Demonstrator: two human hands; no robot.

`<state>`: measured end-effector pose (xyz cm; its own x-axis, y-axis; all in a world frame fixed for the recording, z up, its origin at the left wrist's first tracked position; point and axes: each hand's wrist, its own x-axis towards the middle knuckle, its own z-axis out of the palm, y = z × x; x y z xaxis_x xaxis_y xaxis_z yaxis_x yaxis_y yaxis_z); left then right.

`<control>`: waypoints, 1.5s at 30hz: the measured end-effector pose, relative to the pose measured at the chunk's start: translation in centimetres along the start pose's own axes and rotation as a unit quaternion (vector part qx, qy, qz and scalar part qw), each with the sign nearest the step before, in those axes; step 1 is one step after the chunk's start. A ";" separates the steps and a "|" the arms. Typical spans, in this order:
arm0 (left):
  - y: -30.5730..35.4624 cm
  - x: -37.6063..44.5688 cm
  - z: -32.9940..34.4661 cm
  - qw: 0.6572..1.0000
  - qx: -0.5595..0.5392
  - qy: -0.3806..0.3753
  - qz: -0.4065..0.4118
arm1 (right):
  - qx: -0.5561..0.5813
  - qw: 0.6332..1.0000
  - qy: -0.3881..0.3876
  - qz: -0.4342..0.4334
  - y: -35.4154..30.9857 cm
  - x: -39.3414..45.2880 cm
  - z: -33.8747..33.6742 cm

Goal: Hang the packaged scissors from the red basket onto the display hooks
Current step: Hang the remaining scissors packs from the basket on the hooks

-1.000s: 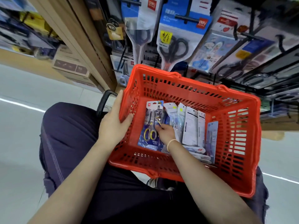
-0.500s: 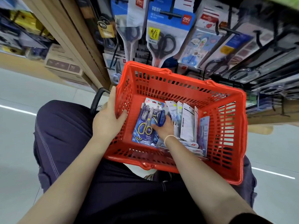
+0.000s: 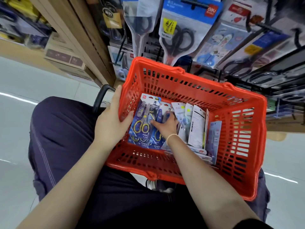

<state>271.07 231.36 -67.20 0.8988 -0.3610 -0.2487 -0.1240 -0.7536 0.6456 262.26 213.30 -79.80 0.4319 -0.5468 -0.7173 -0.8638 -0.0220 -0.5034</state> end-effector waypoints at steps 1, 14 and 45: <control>0.0 0.0 0.0 1.000 -0.004 0.001 0.000 | -0.006 1.000 -0.005 0.004 -0.3 0.0 0.3; -0.1 0.1 -0.1 1.000 -0.019 -0.008 -0.009 | 0.092 0.992 0.004 0.086 -0.8 0.2 2.2; -0.6 0.3 0.1 0.999 -0.032 -0.008 0.001 | 0.175 0.978 -0.109 0.022 -2.2 -2.1 4.0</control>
<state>271.41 231.70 -67.72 0.8918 -0.3712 -0.2586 -0.0980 -0.7166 0.6906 264.25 217.86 -79.09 0.4741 -0.3480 -0.8088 -0.7575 0.3071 -0.5761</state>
